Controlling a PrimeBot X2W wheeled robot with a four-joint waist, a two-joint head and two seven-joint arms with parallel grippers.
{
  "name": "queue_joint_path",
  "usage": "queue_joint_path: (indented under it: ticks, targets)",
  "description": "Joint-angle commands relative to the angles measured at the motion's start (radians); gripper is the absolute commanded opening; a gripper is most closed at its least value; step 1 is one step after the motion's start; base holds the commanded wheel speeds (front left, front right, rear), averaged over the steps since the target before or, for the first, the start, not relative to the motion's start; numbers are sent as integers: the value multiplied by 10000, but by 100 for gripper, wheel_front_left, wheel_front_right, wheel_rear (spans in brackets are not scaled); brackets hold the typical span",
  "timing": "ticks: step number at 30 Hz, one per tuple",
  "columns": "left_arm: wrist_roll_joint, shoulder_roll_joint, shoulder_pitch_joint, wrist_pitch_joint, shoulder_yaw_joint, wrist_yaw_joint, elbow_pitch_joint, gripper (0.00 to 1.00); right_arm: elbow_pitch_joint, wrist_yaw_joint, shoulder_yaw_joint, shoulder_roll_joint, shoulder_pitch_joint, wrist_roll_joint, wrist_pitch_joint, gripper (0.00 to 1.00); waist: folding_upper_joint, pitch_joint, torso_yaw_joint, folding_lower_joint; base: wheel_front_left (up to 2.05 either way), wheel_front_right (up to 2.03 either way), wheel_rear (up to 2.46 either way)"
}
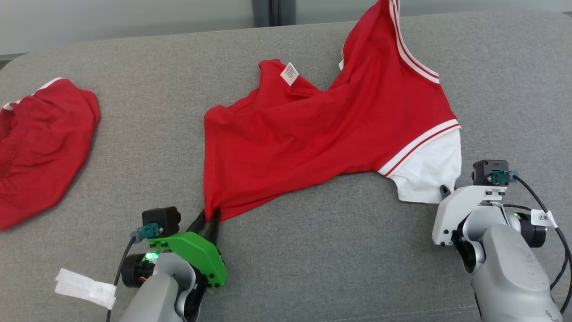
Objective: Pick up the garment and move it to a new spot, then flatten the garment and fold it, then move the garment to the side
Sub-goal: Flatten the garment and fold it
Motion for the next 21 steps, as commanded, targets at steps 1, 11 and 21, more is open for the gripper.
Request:
queue_joint_path:
  ticks: [1,11,21]
  targets:
    - [-189,34,-22,-12,-90,13,186,0,320,-2,27,52,238,98,11,0,0,-31,3,0,0,0,0]
    - [-2191,33,-407,-780,-316,-92,-885,0,-1322,-2,23,-108,-253,1620,-1602,0,0,-539,4,0,0,0,0]
    - [-4109,1213,-1495,27,-97,-103,-3950,0,-5984,-1,609,-1083,-960,2381,-1361,0,0,-1133,-340,0,0,0,0]
